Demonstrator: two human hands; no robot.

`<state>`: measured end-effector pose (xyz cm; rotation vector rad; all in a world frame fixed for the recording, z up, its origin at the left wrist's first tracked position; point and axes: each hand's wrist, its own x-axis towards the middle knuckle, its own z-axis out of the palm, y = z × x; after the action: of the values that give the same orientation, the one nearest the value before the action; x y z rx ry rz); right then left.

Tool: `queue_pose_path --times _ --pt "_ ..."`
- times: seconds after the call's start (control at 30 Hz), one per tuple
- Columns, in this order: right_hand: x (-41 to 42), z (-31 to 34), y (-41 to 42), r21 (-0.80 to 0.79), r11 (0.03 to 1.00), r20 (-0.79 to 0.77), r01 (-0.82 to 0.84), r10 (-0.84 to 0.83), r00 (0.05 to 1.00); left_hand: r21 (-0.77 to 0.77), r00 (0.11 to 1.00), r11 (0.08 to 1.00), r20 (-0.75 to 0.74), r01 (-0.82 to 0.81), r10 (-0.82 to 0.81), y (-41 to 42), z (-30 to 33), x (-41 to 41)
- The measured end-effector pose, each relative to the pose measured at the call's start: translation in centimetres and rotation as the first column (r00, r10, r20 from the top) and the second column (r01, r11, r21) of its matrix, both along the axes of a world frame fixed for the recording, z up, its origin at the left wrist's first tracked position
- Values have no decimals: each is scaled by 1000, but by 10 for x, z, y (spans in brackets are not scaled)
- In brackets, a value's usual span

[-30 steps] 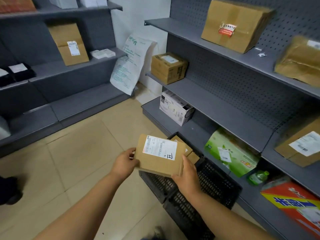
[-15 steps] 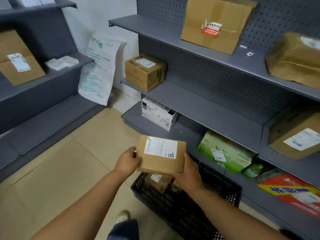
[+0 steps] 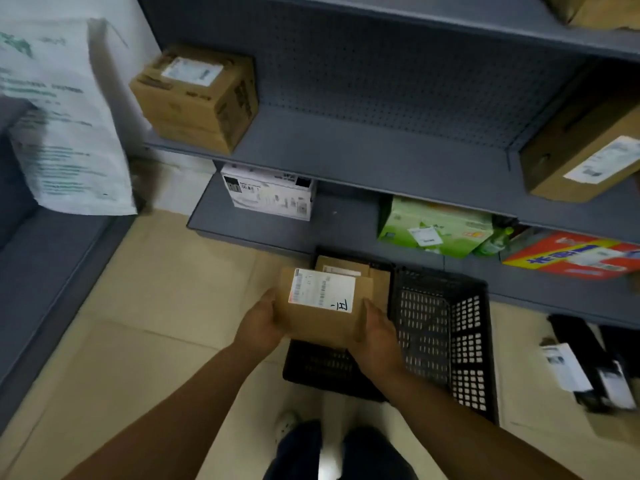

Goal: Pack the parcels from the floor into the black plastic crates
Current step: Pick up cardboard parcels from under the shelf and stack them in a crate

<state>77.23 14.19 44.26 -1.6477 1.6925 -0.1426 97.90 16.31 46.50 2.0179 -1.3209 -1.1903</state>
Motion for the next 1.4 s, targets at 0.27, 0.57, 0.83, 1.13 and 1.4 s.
queue_pose_path --times 0.27,0.57,0.83,1.13,1.4 --pt "-10 -89 4 103 994 -12 37 -36 999 192 995 979 62 66 -80 -18 -110 -19" --pt "-34 -227 -20 264 964 -50 -15 29 998 333 984 936 92 115 -154 -46 -255 -39" --pt "-38 -358 -39 348 938 -11 11 -7 1000 361 948 921 212 149 -236 -66 -378 -58" --pt "-35 -471 -43 279 960 80 25 -50 996 339 849 887 319 312 -421 -68 -473 -60" --pt "-26 -510 -48 196 980 15 40 -44 999 402 692 810 432 426 -578 -58 -508 -63"
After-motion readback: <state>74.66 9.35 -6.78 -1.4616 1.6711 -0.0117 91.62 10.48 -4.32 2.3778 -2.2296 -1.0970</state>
